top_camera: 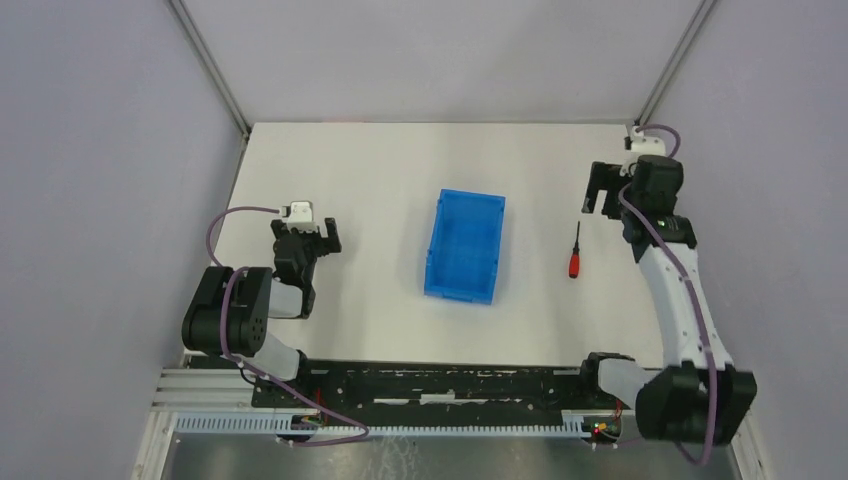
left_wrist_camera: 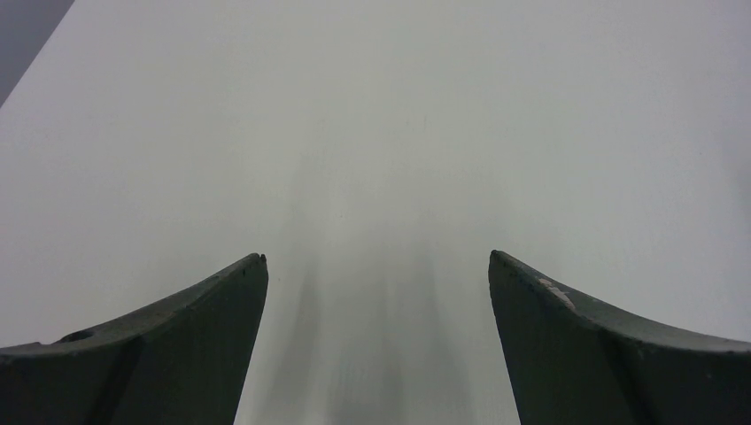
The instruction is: Put the screwdriver in the bin
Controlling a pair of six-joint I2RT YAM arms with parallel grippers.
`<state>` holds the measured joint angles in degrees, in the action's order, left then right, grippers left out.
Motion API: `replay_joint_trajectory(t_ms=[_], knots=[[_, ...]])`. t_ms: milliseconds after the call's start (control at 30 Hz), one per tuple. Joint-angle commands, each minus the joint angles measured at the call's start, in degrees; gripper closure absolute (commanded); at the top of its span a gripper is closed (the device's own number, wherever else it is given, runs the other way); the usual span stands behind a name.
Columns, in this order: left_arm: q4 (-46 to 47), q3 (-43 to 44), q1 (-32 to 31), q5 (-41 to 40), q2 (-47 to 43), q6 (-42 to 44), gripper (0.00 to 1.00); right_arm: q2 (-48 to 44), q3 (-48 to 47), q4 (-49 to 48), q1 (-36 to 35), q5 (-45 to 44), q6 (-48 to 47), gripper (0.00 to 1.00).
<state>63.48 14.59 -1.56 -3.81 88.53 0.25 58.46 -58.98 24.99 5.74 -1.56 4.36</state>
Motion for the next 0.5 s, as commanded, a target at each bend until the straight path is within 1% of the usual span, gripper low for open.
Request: replay_joint_trajectory(t_ms=[0,133,200,300,467], knots=[[1.9,0.2,0.4,0.8,-1.0,-1.6,0.00,11.0,4.9,11.1,0.0,-5.0,0.3,0.04],[1.8,0.2,0.4,0.7,-1.0,-1.7,0.00,14.7,10.9,4.5,0.0,-4.5,3.4,0.10],[1.8,0.2,0.4,0.8,-1.0,-1.7,0.00,16.9,13.3,1.3,0.0,-1.1,3.8,0.13],[1.9,0.2,0.4,0.7,-1.0,-1.7,0.00,20.6,14.5,-1.3,-0.1,5.0,4.1,0.26],[1.9,0.2,0.5,0.8,-1.0,-1.7,0.00,22.6,14.2,-3.2,-0.3,1.9,4.9,0.28]])
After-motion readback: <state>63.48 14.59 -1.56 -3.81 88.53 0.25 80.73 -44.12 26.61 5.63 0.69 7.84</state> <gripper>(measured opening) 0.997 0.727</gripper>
